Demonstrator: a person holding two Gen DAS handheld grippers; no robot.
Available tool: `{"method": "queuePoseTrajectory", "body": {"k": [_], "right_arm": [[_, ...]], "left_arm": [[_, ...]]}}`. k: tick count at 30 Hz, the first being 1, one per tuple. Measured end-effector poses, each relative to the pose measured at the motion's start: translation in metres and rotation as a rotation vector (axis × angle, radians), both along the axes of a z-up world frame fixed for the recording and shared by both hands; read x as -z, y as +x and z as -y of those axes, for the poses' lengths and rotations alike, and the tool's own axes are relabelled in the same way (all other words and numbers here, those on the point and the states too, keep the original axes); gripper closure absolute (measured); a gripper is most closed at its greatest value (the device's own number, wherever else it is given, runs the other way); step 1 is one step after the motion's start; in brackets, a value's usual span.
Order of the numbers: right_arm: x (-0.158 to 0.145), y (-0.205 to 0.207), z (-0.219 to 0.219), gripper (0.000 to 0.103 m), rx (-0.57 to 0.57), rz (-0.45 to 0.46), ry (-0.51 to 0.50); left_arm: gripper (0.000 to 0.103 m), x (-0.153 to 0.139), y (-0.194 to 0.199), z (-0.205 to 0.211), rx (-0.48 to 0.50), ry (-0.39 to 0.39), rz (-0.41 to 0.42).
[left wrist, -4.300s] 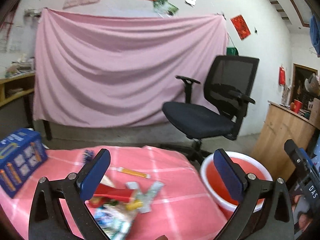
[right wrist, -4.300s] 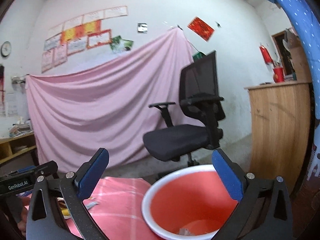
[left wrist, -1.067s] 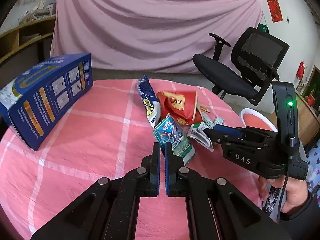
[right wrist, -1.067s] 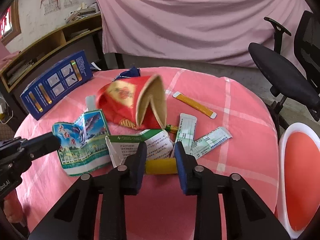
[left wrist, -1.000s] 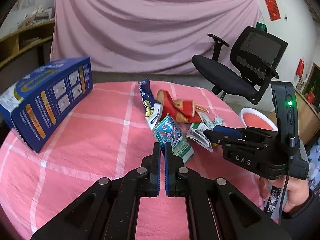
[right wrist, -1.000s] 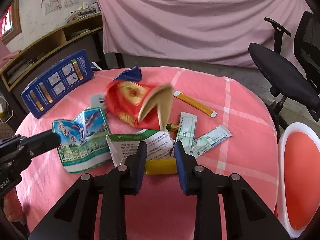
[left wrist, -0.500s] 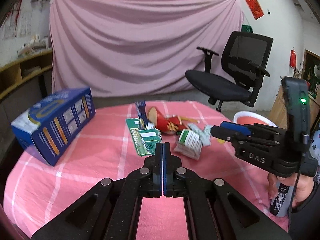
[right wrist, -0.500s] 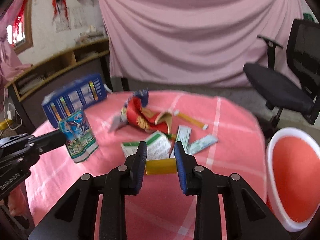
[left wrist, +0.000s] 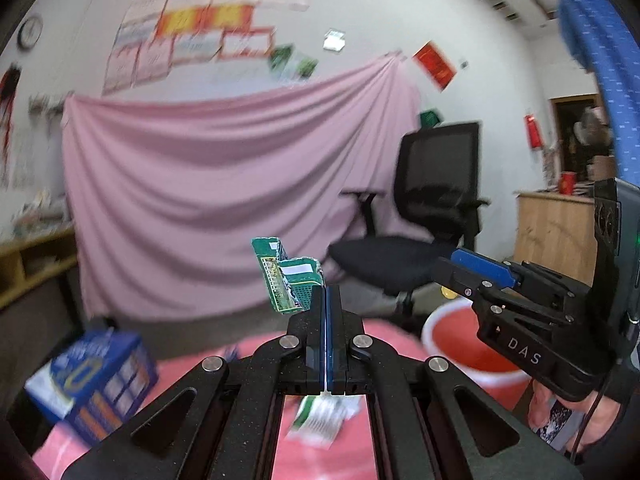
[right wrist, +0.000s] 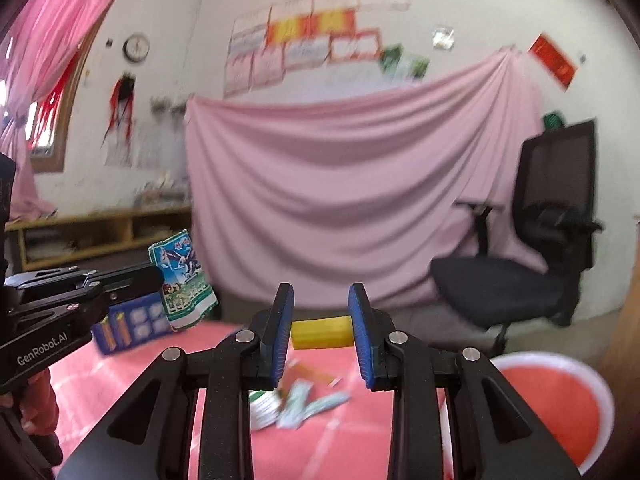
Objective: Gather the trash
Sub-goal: 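Carry both items over the orange bucket and open both grippers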
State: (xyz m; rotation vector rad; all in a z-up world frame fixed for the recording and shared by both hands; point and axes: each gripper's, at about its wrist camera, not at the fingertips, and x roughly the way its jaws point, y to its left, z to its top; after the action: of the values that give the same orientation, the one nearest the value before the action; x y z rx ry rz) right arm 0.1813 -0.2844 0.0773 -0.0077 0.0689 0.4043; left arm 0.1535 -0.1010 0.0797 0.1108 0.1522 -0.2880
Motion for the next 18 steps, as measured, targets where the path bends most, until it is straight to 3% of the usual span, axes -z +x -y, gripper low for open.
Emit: {"method": "queuePoseTrajectory", "body": {"k": [4,8,18], "right_arm": [[-0.013,-0.006,0.032,0.077,0.106,0.089,0.030],[-0.016,-0.002,0.062,0.077,0.195,0.108,0.057],[0.008,0.029,0.128,0.077,0.358,-0.066,0.116]], "left_arm": [[0.103,-0.008,0.010,0.033,0.081,0.007,0.067],[0.103,-0.010,0.023,0.066,0.161,0.005,0.083],[0.103,0.003,0.074,0.142,0.304,-0.031,-0.074]]}}
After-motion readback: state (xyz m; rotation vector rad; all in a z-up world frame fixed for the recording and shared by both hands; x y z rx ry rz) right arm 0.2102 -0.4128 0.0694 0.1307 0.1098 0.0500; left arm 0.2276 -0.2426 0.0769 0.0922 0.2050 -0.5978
